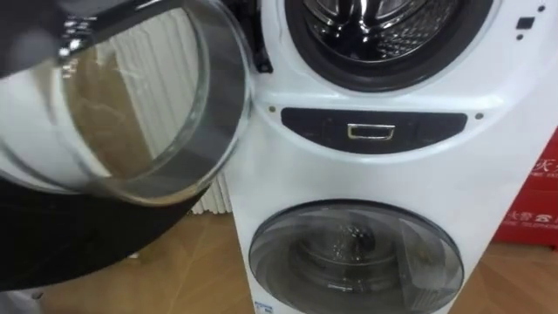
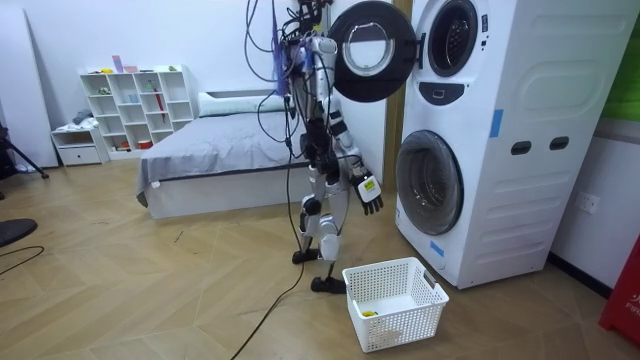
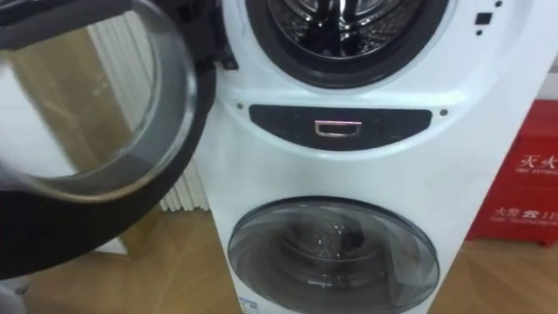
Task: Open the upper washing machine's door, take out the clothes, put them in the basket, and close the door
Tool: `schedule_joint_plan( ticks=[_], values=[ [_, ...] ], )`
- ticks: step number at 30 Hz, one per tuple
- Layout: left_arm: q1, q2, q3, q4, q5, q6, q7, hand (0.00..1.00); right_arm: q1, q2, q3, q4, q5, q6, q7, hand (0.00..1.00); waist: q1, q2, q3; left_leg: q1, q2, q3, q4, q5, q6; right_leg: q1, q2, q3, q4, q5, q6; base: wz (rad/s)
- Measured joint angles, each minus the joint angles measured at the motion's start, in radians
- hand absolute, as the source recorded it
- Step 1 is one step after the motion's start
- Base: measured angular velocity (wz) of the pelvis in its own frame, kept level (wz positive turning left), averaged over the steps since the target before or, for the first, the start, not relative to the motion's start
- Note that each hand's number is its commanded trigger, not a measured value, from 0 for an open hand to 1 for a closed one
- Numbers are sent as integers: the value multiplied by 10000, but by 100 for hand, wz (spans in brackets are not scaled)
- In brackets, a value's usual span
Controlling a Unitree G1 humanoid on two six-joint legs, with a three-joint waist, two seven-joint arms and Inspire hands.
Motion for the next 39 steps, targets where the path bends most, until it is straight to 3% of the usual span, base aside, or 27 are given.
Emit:
schedule_joint_plan(
  ticks=[1,2,4,5,6,7,10,15,19,23,24,26,32,39],
  values=[
    [219,-461,-339,-385,-44,-91,-6,0,-144,109,198,106,47,5,-14,0,-15,-130,-26,-6,-1,-7,30,7,2,3,-11,-4,15,2,-2,5],
    [304,-652,-589,-458,-155,-181,-22,0,-186,138,381,108,58,6,-19,0,-14,-225,-29,-32,-4,-34,53,9,6,2,-20,-28,26,2,-3,12],
    [462,-1318,-1925,-455,-435,-198,-257,0,-443,366,723,229,84,-2,-33,0,-115,-606,-36,-268,-28,-193,227,11,10,-48,-13,-57,-20,26,5,17],
    [549,-1519,-2228,-453,-483,-201,-471,0,-519,444,725,253,103,-4,-50,0,-131,-670,-30,-310,-30,-192,256,14,15,-69,-14,-55,-18,72,-14,5],
    [652,-1780,-3042,-379,-708,-139,-714,0,-626,575,745,256,146,-16,-56,0,-216,-739,-35,-393,-39,-185,313,17,27,-105,-15,-35,-22,146,-28,-9],
    [956,-1949,-3817,-341,-928,-162,-1405,0,-698,714,742,253,113,-62,-90,0,-301,-772,-51,-474,-47,-116,318,34,56,-208,-27,36,-3,207,-45,-13],
    [1088,-2046,-5357,250,-1217,-40,-2208,0,-774,961,1020,251,56,-91,-199,0,-442,-733,-34,-575,-3,131,316,50,75,-393,3,280,23,322,-87,-24],
    [1084,-1978,-6763,1051,-1863,-263,-3140,0,-843,940,1312,257,110,-94,-235,0,-877,-589,-76,-435,59,462,171,29,46,-495,88,483,27,347,-112,-23],
    [1111,-1666,-8130,1569,-1786,-201,-3833,0,-1043,918,1635,309,392,-122,-156,0,-1314,-536,-84,-269,164,652,-13,-8,-30,-526,207,532,10,336,-124,-15],
    [1100,-1237,-8440,1831,-1709,-158,-4803,0,-1145,893,1914,339,415,-140,-133,0,-1383,-545,-68,-112,254,850,-77,-55,-100,-536,310,531,8,323,-130,-18],
    [1101,-1117,-8662,1877,-1572,5,-4973,0,-1252,901,2042,351,431,-141,-126,0,-1445,-577,-47,-102,269,866,-81,-70,-115,-537,329,525,7,322,-132,-10],
    [1101,-1127,-8999,1891,-1473,158,-5226,0,-1442,903,2246,355,433,-148,-122,0,-1593,-622,11,-102,269,885,-117,-71,-116,-555,338,526,-6,320,-133,-4],
    [1093,-1108,-9276,2194,-1332,256,-5682,0,-1578,914,2314,689,556,-290,-177,0,-1727,-622,17,-54,292,1026,-186,-73,-119,-603,376,532,-14,300,-127,-6],
    [1097,-1122,-9228,4042,292,320,-5675,0,-1489,906,2327,632,615,-292,-237,0,-1640,-592,1,-4,346,1229,-228,-97,-156,-673,426,534,13,289,-144,-7]
  ],
)
